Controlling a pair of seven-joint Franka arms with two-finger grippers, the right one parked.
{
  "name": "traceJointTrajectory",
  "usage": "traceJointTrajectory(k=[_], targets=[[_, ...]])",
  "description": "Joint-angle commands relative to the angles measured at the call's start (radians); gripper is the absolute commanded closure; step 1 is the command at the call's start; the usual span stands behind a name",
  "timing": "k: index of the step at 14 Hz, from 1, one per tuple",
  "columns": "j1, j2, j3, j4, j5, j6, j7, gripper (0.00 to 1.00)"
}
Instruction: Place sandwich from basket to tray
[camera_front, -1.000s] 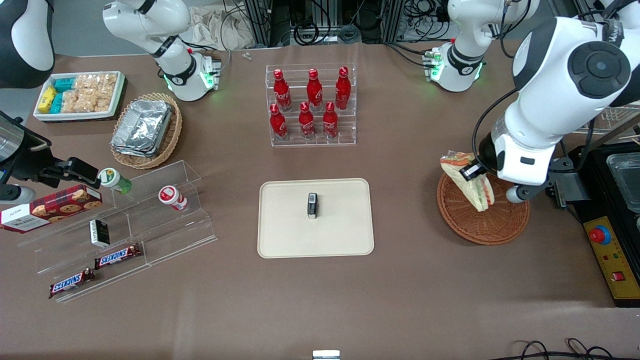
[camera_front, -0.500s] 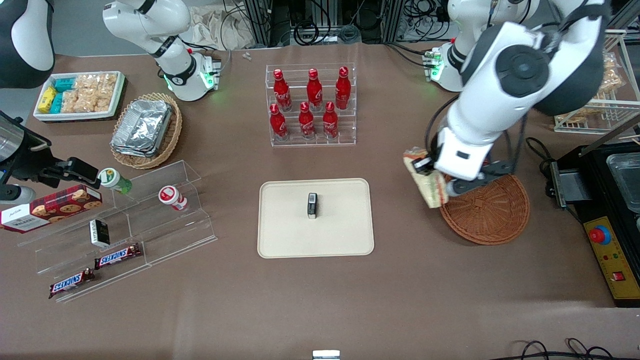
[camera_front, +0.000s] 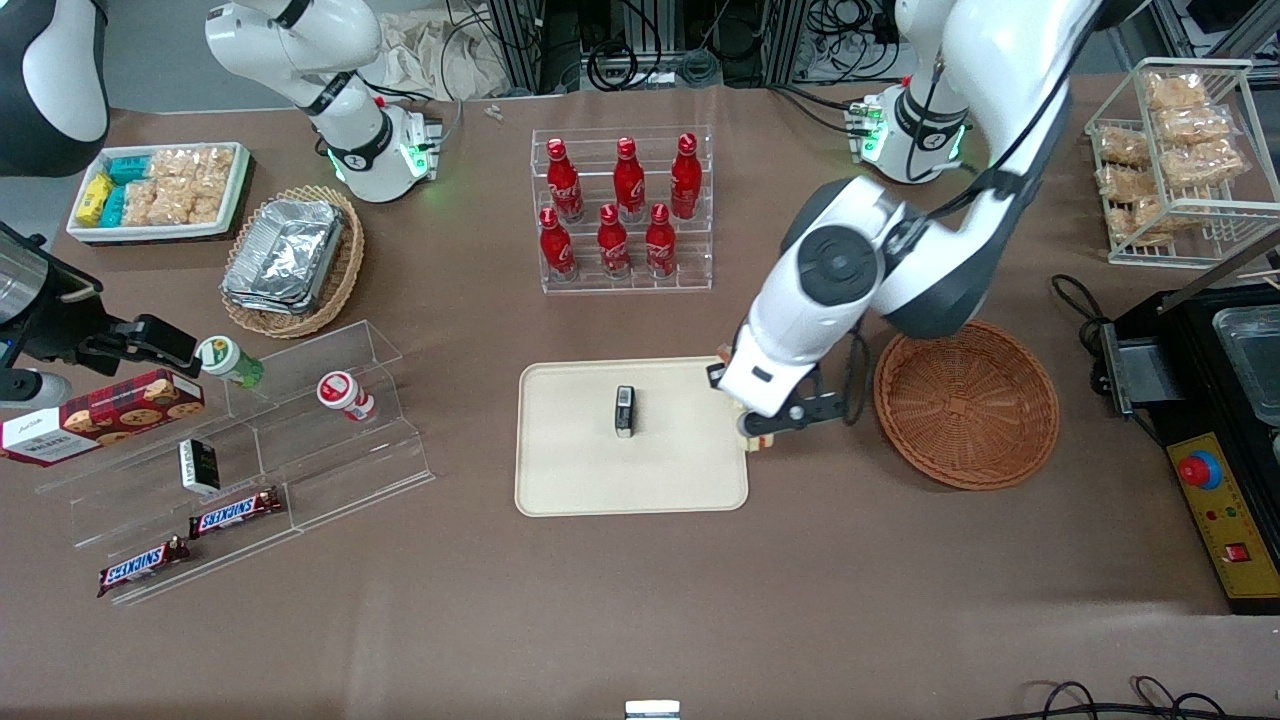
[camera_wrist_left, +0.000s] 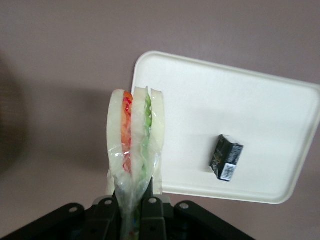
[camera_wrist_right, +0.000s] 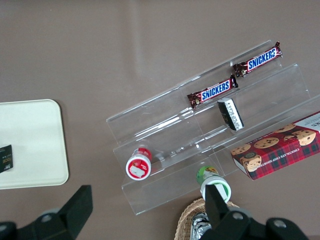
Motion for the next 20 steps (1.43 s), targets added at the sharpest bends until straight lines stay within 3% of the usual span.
traceJointTrajectory(k=[1, 9, 10, 11, 12, 13, 18, 20], targets=[[-0.041, 0.102, -0.004, 0.029, 0.102, 0.058, 0.017, 1.00], [-0.089, 0.254, 0.001, 0.029, 0.217, 0.161, 0.006, 1.00], [-0.092, 0.258, 0.002, 0.029, 0.229, 0.160, 0.006, 0.85], [-0.091, 0.259, 0.002, 0.029, 0.230, 0.160, 0.006, 0.50], [-0.092, 0.259, 0.002, 0.030, 0.231, 0.160, -0.003, 0.06], [-0.092, 0.258, 0.002, 0.032, 0.233, 0.160, -0.024, 0.00], [-0.040, 0.160, -0.002, 0.035, 0.210, 0.135, -0.045, 0.00], [-0.011, 0.065, -0.004, 0.038, 0.158, 0.045, -0.034, 0.00]])
